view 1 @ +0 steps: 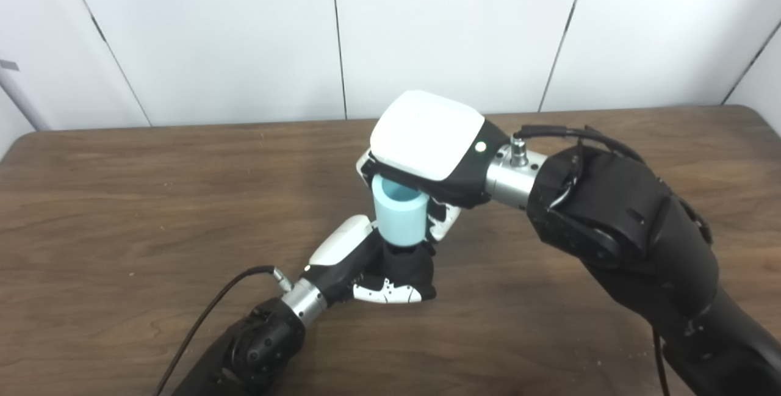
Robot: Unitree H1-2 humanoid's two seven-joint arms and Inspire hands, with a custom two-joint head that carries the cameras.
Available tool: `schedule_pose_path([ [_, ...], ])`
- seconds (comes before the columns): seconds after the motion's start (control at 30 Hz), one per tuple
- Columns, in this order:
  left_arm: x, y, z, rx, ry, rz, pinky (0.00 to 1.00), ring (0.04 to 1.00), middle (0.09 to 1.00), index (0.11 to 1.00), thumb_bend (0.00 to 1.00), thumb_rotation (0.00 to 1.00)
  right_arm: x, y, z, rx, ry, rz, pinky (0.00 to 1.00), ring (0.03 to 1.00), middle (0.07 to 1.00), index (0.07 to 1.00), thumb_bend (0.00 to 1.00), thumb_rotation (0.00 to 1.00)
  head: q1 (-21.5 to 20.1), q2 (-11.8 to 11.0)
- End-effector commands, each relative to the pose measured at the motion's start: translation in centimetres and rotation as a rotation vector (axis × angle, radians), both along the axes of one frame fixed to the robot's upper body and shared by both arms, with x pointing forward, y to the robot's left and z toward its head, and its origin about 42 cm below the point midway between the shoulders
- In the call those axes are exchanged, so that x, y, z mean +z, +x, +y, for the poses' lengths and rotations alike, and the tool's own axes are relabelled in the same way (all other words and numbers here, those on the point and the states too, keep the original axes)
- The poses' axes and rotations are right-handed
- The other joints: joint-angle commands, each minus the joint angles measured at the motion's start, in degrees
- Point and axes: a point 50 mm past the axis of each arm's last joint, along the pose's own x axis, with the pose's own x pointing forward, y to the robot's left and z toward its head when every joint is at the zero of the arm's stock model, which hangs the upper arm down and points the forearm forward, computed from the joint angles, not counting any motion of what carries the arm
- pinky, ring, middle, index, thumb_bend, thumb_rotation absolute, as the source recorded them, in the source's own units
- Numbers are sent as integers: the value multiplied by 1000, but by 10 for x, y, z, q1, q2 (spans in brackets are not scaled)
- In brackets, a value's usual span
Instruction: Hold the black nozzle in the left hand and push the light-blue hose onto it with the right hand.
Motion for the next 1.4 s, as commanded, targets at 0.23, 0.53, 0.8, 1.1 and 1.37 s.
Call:
schedule_pose_path([
  [0.23,-54,-28,9,-27,181,255,767,789,706,445,429,492,14,-4,-1,3,32,-82,119,210,402,489,526,0,-1,1],
  [0.53,-54,-28,8,-27,185,261,796,793,705,436,428,491,2,9,-6,-43,62,52,121,214,423,483,528,0,1,3],
  [0.8,-54,-28,8,-27,190,263,801,801,707,450,427,492,-4,19,-8,-64,106,201,106,197,467,472,531,0,1,3],
  [1.1,-53,-29,8,-31,197,262,773,785,706,446,429,491,-4,20,-5,-21,219,413,69,136,469,481,530,0,1,4],
  [1.37,-53,-29,8,-31,199,265,774,790,706,480,428,493,-13,20,-2,-23,241,437,65,143,469,480,531,0,1,5],
])
